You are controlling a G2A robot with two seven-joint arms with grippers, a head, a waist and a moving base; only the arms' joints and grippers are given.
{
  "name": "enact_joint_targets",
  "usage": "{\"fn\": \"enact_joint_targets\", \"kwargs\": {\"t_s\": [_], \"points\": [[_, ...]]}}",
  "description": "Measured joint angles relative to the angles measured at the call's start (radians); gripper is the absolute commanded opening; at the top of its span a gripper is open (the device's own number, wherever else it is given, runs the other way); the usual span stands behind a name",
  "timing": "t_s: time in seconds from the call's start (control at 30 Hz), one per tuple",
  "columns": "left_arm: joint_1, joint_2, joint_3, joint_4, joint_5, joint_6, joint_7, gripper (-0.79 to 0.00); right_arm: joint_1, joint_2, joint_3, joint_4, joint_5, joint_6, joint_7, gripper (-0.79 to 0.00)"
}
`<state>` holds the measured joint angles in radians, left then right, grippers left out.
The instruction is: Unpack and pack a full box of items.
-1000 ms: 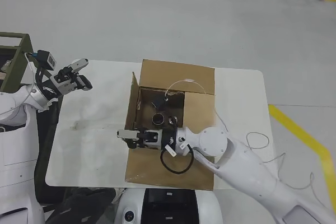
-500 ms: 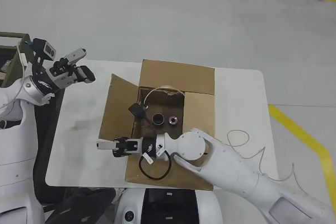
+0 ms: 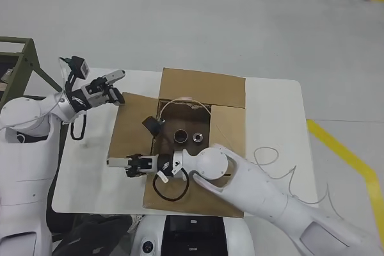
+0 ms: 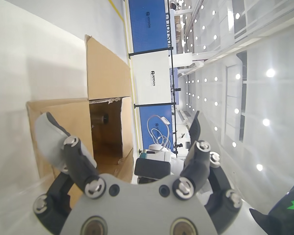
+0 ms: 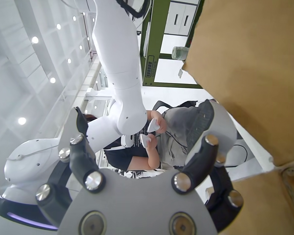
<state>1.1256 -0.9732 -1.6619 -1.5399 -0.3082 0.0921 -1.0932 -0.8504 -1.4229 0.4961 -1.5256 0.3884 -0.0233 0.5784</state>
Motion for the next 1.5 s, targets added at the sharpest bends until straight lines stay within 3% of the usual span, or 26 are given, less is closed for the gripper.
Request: {"fn": "enact_joint_targets", "kwargs": {"t_s": [0.3,0.5,0.77,1.5], "points": [[0.005,0.008,0.025,0.033,0.026,0.023,0.003,0.000,-0.151,0.077,0.209,-0.154,-0.068,0.050,0.001,0.000],[0.032,0.013,0.048,0.017,0.075,0.025,0.004,0.000,-0.284,0.129,0.369,-0.288,-0.132,0.089,0.017,0.000],[0.086,0.018,0.080,-0.035,0.103,0.043,-0.007,0.000,-0.421,0.167,0.521,-0.384,-0.156,0.088,0.034,0.000],[0.150,0.028,0.160,-0.155,0.130,0.095,-0.029,0.000,-0.547,0.200,0.667,-0.431,-0.137,0.040,0.070,0.000]]}}
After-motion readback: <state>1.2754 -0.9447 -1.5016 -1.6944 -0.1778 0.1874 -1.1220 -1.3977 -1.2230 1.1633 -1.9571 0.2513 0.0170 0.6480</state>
